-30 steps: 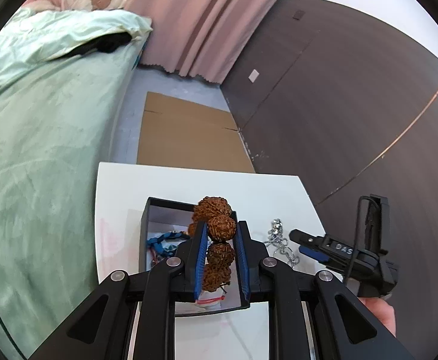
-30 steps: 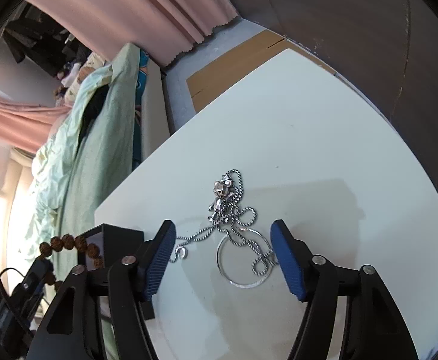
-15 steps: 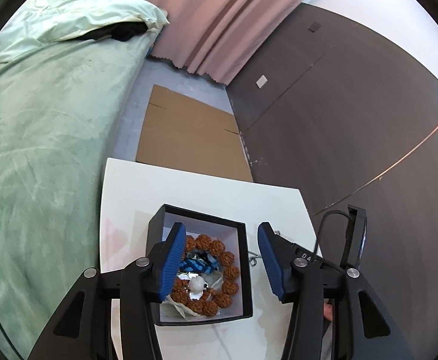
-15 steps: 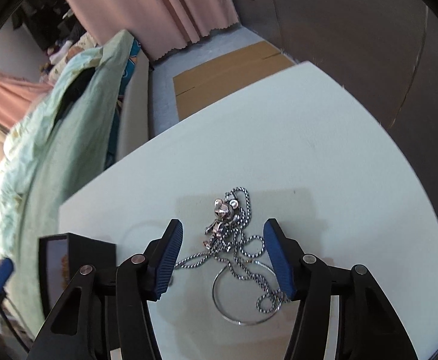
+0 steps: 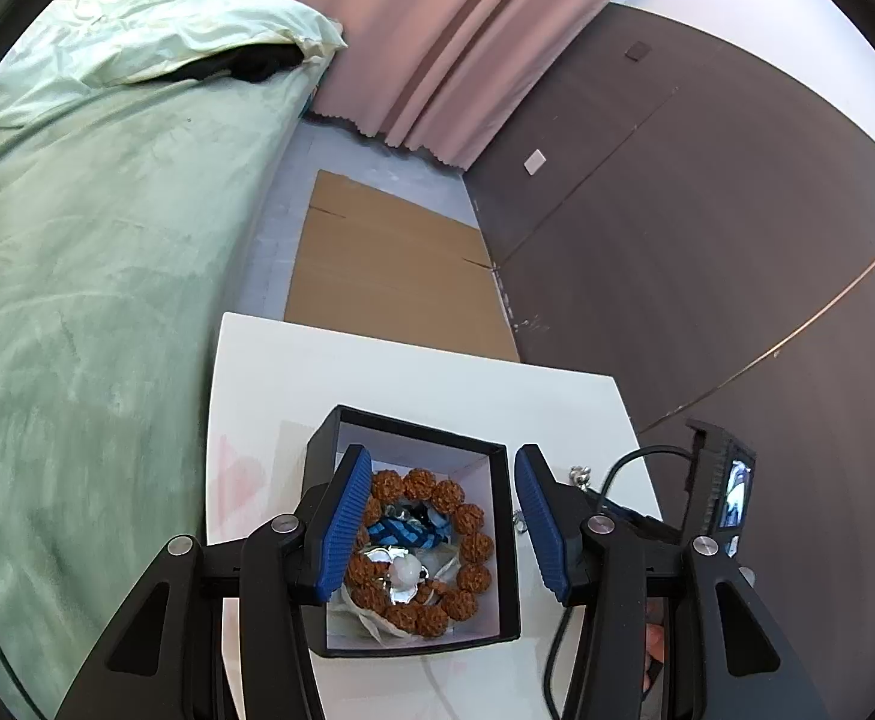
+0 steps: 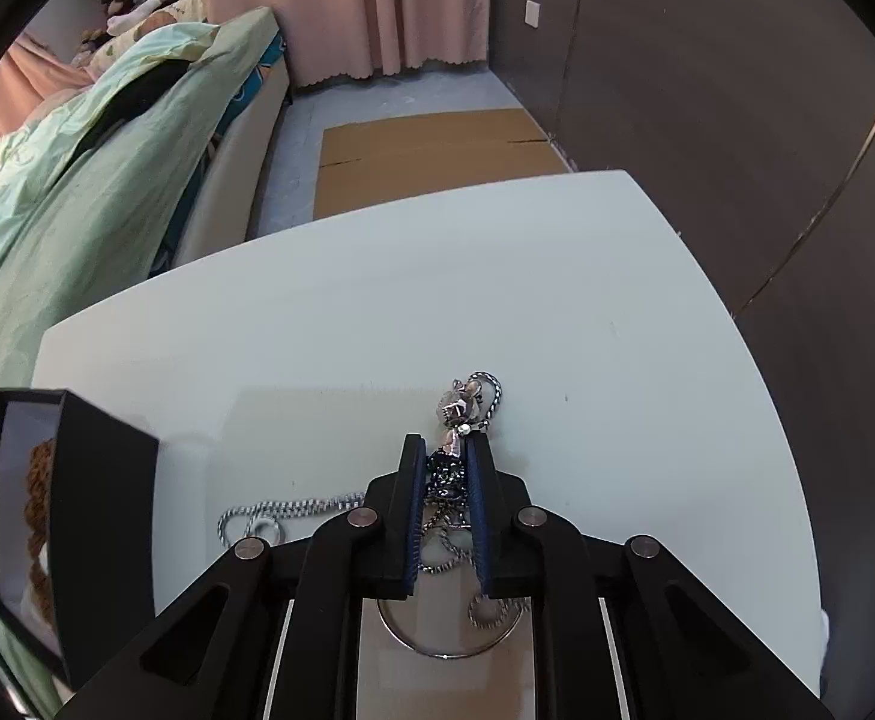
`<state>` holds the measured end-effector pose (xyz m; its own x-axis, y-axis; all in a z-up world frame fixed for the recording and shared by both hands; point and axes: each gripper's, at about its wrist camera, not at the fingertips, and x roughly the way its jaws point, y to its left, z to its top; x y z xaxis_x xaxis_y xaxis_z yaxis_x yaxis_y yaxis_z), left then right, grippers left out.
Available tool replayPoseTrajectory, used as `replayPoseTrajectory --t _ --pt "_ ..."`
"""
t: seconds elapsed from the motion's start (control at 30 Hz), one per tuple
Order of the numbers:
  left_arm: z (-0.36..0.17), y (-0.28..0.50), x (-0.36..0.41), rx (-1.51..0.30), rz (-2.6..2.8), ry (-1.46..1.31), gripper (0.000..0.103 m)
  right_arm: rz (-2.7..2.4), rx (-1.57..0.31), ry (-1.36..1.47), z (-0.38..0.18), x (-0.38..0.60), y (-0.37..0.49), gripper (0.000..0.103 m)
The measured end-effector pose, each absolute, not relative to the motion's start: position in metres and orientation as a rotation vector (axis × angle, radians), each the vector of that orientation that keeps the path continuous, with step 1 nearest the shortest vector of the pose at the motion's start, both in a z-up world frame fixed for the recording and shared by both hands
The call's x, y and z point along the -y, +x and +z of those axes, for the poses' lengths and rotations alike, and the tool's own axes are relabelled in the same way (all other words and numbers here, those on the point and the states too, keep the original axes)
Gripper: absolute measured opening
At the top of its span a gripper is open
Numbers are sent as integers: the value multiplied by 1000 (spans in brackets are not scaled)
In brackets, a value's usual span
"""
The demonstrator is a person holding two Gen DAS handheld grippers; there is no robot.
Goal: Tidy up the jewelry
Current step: 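Grasp the silver chain necklace with the right gripper, then carry the silver necklace into the box and open the right gripper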
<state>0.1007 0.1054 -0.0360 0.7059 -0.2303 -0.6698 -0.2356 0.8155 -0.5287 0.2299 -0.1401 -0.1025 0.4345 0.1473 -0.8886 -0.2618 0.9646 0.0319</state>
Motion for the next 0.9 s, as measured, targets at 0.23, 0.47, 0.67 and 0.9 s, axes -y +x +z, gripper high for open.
replayPoseTrajectory --t 0.23,0.47,0.67,0.9 --pt "-35 88 -97 -797 7 -611 51 344 -1061 35 -77 162 211 12" --pt "-33 78 -95 -804 17 -597 52 400 -948 78 -40 169 182 12" --pt "-31 71 -95 -797 25 -594 82 448 -847 111 -6 172 162 8" --pt "-28 64 -104 -769 49 -615 95 517 -749 131 28 165 151 8"
